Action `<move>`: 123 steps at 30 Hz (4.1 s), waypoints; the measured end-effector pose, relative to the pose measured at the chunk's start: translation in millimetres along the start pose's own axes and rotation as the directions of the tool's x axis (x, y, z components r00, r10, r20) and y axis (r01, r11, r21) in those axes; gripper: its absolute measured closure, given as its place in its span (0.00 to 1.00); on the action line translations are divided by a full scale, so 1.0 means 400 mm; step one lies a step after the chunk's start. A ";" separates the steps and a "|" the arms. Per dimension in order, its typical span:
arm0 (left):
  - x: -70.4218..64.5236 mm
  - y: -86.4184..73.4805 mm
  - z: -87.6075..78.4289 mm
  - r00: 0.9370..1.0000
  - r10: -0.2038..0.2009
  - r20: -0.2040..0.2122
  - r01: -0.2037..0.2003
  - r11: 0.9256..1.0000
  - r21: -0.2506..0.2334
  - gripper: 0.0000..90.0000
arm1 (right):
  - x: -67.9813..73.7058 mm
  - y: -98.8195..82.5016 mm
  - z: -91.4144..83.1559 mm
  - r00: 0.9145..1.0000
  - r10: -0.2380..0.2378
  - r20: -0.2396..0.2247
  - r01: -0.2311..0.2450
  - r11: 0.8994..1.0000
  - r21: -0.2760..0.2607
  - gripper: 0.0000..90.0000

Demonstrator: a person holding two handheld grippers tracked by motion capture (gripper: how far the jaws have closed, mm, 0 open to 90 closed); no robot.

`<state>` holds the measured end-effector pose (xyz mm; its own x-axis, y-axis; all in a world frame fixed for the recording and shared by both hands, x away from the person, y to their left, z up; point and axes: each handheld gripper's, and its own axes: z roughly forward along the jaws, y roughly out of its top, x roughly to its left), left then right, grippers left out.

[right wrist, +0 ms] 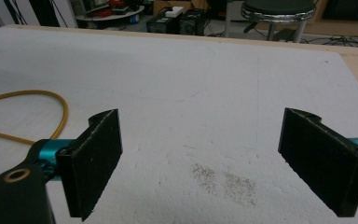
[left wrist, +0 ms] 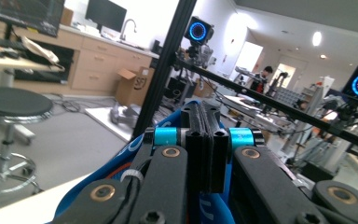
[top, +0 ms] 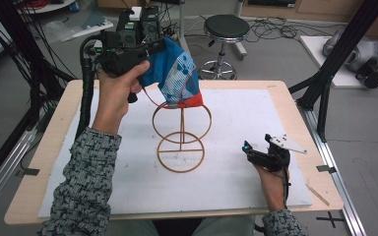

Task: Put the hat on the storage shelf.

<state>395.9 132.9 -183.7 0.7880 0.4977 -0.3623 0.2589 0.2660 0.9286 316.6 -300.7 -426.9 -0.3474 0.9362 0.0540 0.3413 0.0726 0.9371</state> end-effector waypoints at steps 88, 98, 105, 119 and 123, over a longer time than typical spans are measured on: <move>-0.052 -0.216 -0.061 0.997 -0.040 0.072 0.033 0.995 0.096 0.99 | 0.004 -0.002 0.009 1.000 -0.007 -0.017 0.007 1.000 0.022 0.14; -0.029 -0.243 -0.072 1.000 0.014 0.026 -0.017 0.993 0.116 0.99 | 0.006 -0.002 0.010 1.000 -0.011 -0.018 0.012 1.000 0.027 0.14; -0.016 -0.255 -0.082 1.000 0.010 -0.005 -0.009 0.993 0.117 0.99 | 0.007 -0.002 0.011 1.000 -0.009 -0.020 0.009 0.999 0.031 0.14; -0.025 -0.291 -0.088 0.999 0.027 0.037 -0.030 0.995 0.096 0.99 | 0.007 -0.003 0.012 1.000 -0.008 -0.019 0.008 0.999 0.034 0.14; -0.031 -0.297 -0.086 0.998 0.042 0.053 -0.047 0.994 0.098 0.99 | 0.006 -0.003 0.013 1.000 -0.011 -0.018 0.012 0.999 0.035 0.14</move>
<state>336.0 123.6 -292.2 0.8270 0.4637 -0.3179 0.2746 0.1603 0.9481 319.9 -296.6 -429.7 -0.3673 0.9288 0.0497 0.3673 0.0957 0.9252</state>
